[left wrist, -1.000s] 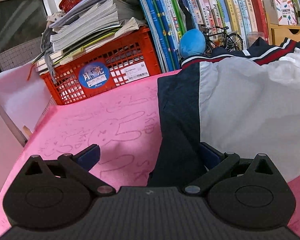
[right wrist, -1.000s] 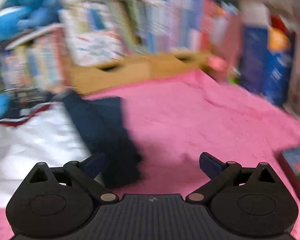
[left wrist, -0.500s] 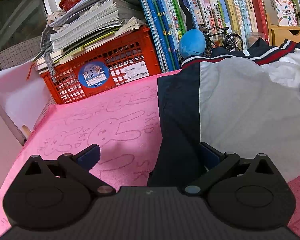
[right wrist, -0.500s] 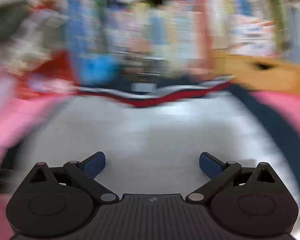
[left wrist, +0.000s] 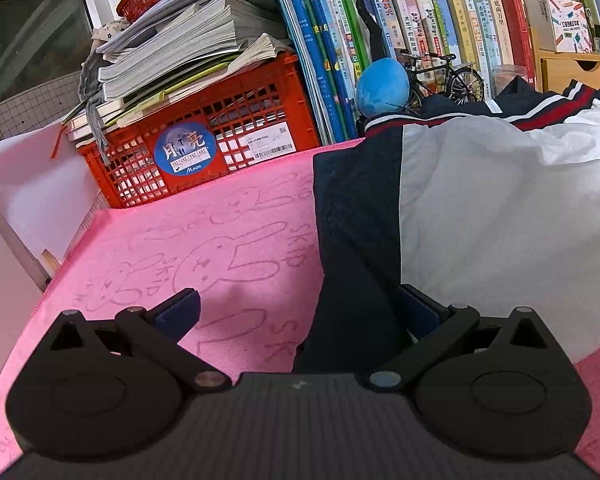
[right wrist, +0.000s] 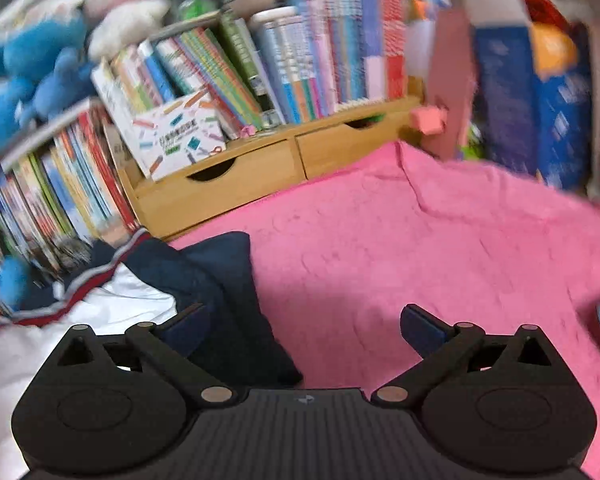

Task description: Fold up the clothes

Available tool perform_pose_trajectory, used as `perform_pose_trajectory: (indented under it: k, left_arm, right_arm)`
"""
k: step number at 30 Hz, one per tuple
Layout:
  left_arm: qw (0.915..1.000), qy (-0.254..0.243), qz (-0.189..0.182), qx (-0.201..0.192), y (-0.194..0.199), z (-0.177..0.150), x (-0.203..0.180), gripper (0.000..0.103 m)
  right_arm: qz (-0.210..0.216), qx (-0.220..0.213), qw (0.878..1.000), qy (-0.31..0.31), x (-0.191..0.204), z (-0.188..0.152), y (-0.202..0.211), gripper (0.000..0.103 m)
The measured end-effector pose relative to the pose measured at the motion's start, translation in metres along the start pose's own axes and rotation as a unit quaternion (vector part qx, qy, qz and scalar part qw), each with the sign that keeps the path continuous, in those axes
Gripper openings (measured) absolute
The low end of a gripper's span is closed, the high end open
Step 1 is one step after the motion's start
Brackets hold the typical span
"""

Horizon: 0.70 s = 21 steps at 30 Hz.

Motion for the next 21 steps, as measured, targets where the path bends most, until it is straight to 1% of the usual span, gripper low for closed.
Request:
perform_pose_trajectory:
  k: [2,5,7,8,14,17,19,21]
  left_arm:
    - [1.0,0.0,-0.001,0.0,0.0,0.0,0.0,0.103]
    - [1.0,0.0,0.0,0.0,0.0,0.0,0.0,0.103]
    - [1.0,0.001,0.0,0.0,0.0,0.0,0.0,0.103]
    - [1.0,0.001,0.0,0.0,0.0,0.0,0.0,0.103]
    - [1.0,0.005,-0.004,0.002,-0.001,0.001,0.002,0.103]
    - [0.9999,0.009,-0.007,0.003,-0.001,0.001,0.003,0.103]
    - [0.9998,0.014,-0.011,0.005,-0.001,0.001,0.005,0.103]
    - [0.9997,0.019,-0.015,0.006,-0.002,0.001,0.007,0.103]
  right_arm:
    - [0.039,0.019,0.997,-0.068,-0.02,-0.004,0.007,0.103]
    - [0.103,0.054,0.982,-0.151,-0.038,-0.011,0.002,0.103]
    - [0.137,0.071,0.972,-0.176,-0.038,-0.015,-0.001,0.101]
    - [0.148,0.075,0.969,-0.181,-0.037,-0.017,-0.003,0.101]
    - [0.14,0.079,0.976,-0.146,-0.01,-0.02,-0.013,0.098]
    - [0.125,0.071,0.979,-0.142,0.0,-0.019,-0.023,0.092]
    - [0.114,0.067,0.982,-0.131,0.008,-0.019,-0.028,0.09]
    - [0.1,0.071,0.986,-0.115,0.016,-0.022,-0.028,0.077]
Point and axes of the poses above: each gripper's, at about its wrist camera, not at the fingertips, and y roughly against the way its jaws point, x to its left, z to its top, the point moved 3 cm from there along -y, roughly the way its jaws point, and after that the axes turned 1 degree about -y, right-handed, at the moved point
